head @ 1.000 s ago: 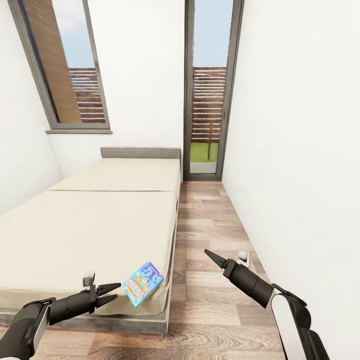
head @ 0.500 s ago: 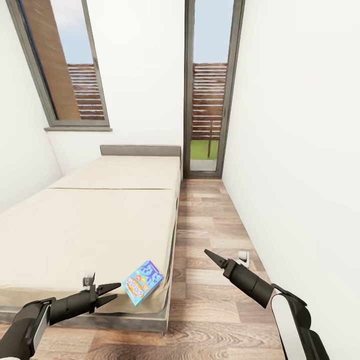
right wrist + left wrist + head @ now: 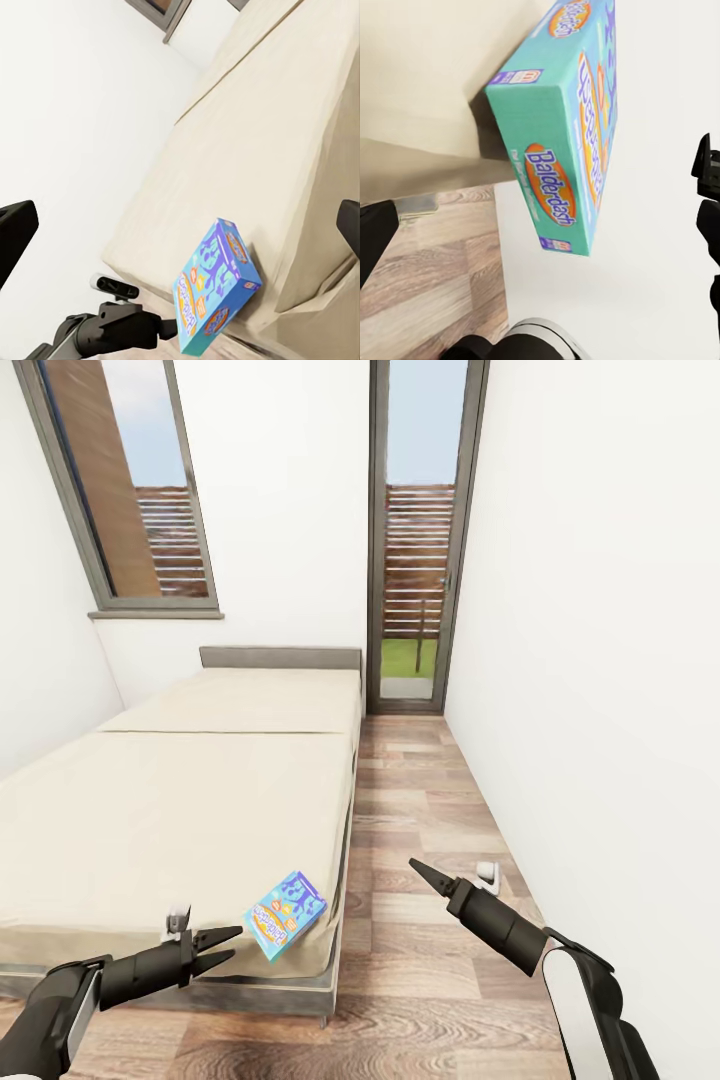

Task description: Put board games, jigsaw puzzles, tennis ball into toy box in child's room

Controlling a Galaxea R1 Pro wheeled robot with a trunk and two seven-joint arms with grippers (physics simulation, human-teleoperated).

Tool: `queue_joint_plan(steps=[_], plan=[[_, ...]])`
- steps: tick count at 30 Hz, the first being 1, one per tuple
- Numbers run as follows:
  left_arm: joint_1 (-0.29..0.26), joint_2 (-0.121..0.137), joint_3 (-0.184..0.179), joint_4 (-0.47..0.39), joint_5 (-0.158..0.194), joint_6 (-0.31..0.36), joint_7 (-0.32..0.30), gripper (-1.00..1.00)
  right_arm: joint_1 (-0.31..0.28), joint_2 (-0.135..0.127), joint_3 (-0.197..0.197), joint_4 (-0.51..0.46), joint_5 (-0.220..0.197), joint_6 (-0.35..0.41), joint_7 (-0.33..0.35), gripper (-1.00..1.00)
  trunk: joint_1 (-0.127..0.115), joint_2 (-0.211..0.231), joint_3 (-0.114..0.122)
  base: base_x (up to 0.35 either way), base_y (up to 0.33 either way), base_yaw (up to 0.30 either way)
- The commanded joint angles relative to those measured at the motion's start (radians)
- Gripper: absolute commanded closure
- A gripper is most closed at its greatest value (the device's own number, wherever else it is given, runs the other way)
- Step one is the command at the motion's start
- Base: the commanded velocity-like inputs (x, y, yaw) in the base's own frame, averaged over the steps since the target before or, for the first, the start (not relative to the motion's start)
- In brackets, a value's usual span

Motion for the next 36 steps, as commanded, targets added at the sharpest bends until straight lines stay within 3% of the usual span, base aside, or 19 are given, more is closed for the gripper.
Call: queue_joint_plan(steps=[1,5,11,36], plan=[[-0.001,0.000,0.003,-0.001,-0.007,0.011,-0.007,-1.00,-0.001,0.001,-0.003,0.000,-0.001,0.006,0.003,-1.00,0.000,0.000,-0.001,0.000,0.000,0.000],[-0.001,-0.001,0.003,0.000,-0.008,0.011,-0.005,-1.00,-0.001,0.001,-0.001,0.000,-0.001,0.006,0.002,-1.00,0.000,0.000,-0.001,0.000,0.000,0.000],[-0.001,-0.003,0.003,0.000,-0.008,0.010,-0.003,-1.00,-0.001,0.001,0.000,0.001,-0.001,0.005,0.002,-1.00,0.023,-0.042,-0.020,0.000,0.000,0.000],[-0.001,-0.018,0.001,-0.001,-0.012,0.007,-0.006,-1.00,-0.001,0.001,-0.002,0.001,0.001,0.005,0.003,-1.00,0.023,-0.042,-0.020,0.000,-0.054,0.000]])
